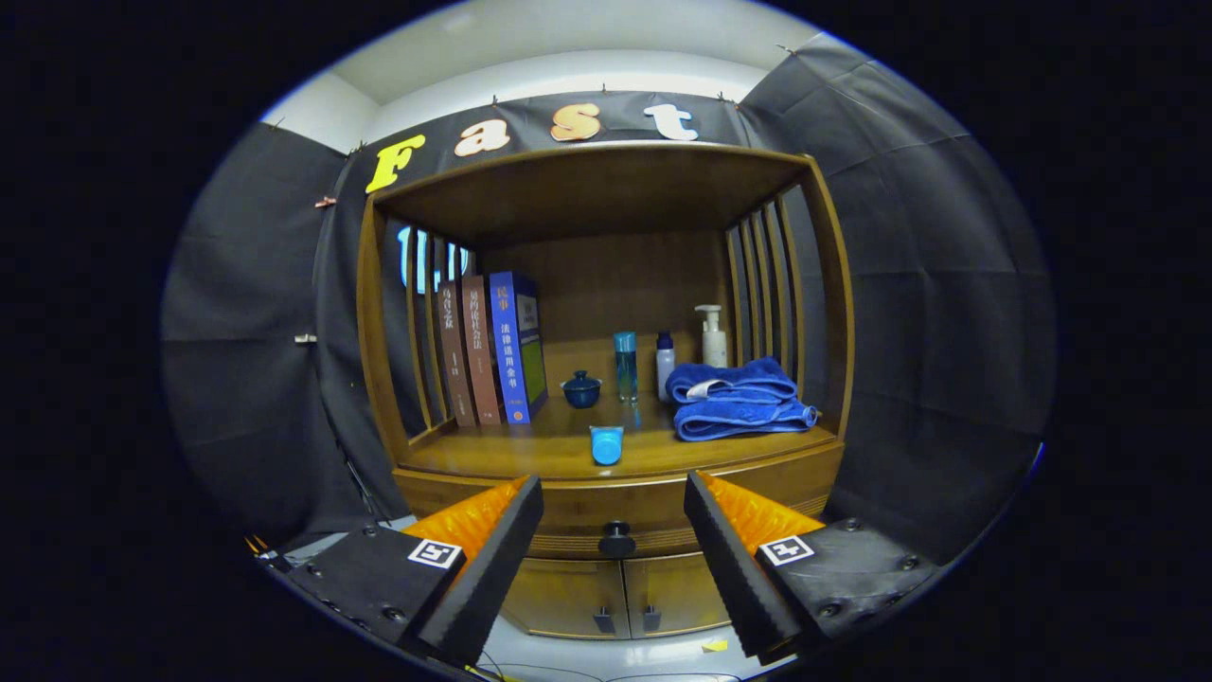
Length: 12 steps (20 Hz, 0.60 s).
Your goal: Pull open the drawer, take out the items inside it, and place them on the countertop above the cabinet.
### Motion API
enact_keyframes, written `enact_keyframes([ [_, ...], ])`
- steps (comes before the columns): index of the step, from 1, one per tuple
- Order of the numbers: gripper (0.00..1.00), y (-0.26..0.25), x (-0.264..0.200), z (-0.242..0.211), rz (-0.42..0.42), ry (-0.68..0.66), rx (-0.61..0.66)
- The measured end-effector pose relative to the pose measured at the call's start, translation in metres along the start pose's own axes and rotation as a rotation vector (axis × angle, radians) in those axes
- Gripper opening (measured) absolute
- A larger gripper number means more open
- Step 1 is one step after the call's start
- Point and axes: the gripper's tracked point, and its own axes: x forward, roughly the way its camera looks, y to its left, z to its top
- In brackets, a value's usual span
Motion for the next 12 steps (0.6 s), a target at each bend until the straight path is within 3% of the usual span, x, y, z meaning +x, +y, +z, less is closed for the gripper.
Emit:
enact_keyframes([
  [7, 0.98, -0.015, -0.049, 0.051, -0.012, -0.015, -0.106],
  [12, 0.98, -0.003, -0.072, 0.089, 0.031, -0.077, -0.073],
])
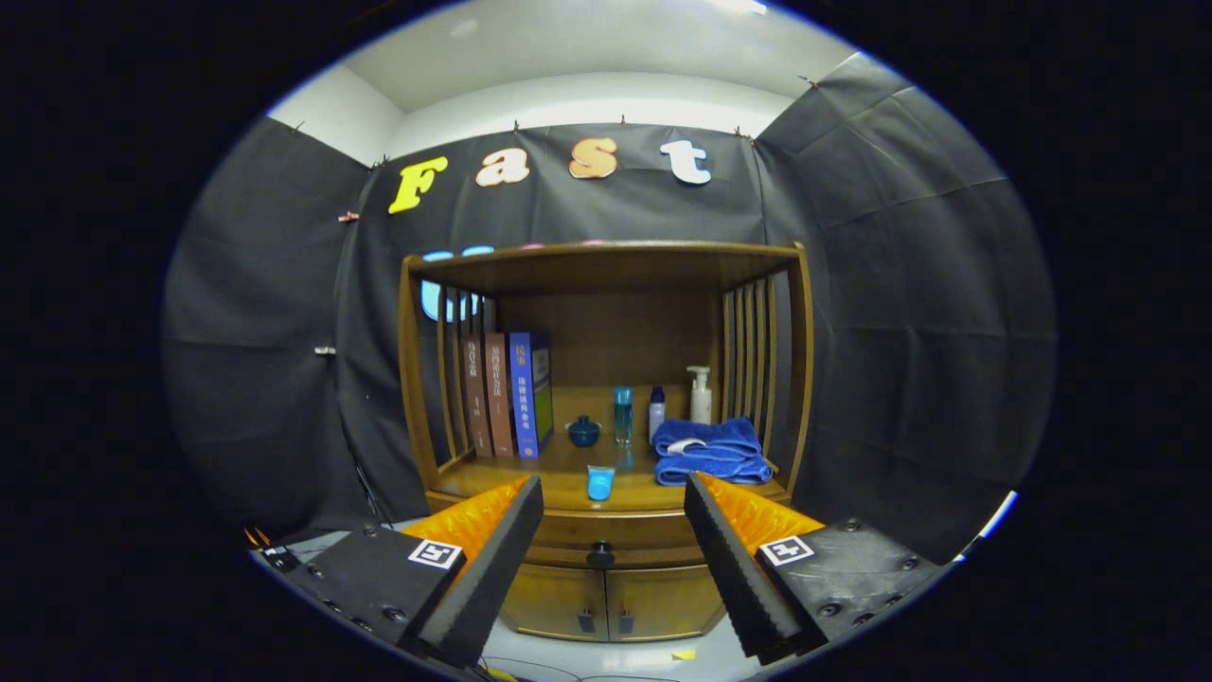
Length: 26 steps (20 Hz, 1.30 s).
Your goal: Pull open the drawer, take out the items inside it, and place them on the countertop above the cabinet.
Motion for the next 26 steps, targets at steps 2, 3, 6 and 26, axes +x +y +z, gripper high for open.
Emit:
enact_keyframes([
  [2, 0.98, 0.0, -0.007, 0.007, -0.002, 0.004, -0.009],
  [3, 0.98, 0.0, -0.009, 0.011, 0.003, 0.001, -0.015],
  [6, 0.98, 0.006, -0.008, 0.022, 0.018, -0.013, 0.0],
  [26, 0.98, 0.002, 0.004, 0.02, 0.025, -0.016, 0.03],
])
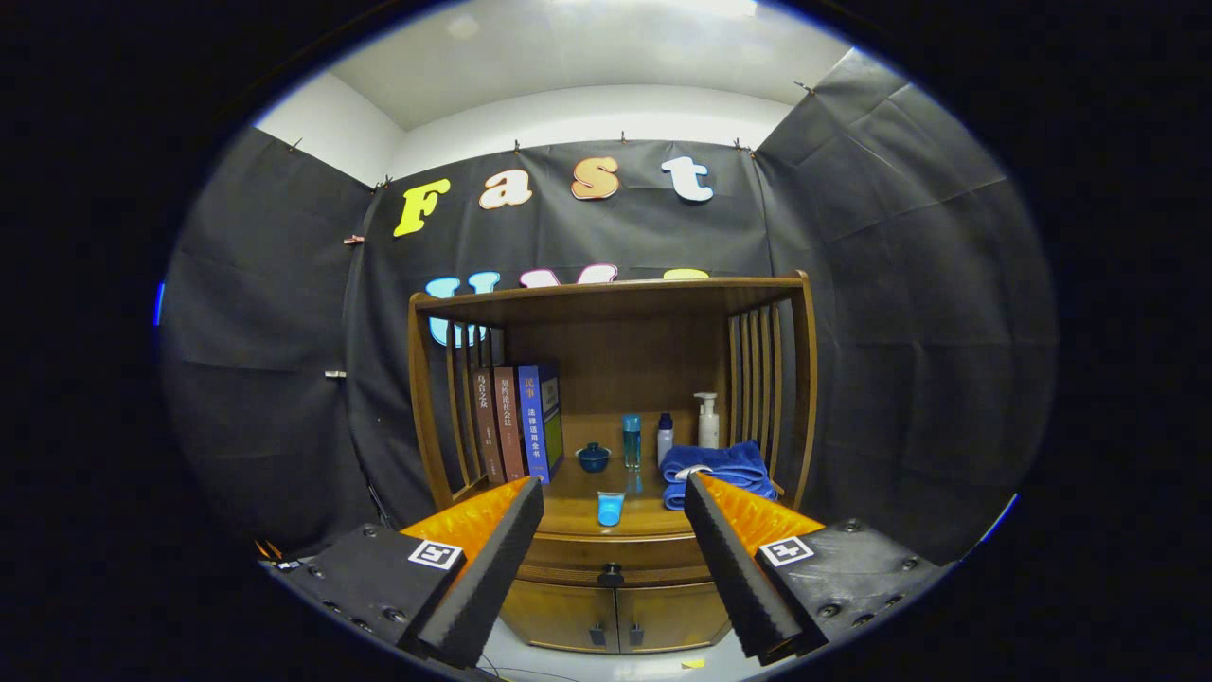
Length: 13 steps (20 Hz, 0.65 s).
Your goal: Pull open the drawer, take out the items inside it, and place them on the countertop above the cabinet.
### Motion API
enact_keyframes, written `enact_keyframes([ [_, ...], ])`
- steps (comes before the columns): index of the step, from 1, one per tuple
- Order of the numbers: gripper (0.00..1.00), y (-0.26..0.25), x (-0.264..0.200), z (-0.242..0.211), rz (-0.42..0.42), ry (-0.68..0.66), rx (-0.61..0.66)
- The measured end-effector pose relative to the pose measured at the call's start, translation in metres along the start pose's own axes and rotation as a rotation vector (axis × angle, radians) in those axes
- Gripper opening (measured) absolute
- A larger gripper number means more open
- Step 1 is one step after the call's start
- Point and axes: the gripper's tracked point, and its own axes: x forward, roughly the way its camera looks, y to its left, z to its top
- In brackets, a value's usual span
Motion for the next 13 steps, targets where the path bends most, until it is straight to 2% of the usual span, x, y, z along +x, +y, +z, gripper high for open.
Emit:
enact_keyframes([
  [13, 0.98, -0.0078, 0.0003, -0.0056, -0.025, 0.018, -0.009],
])
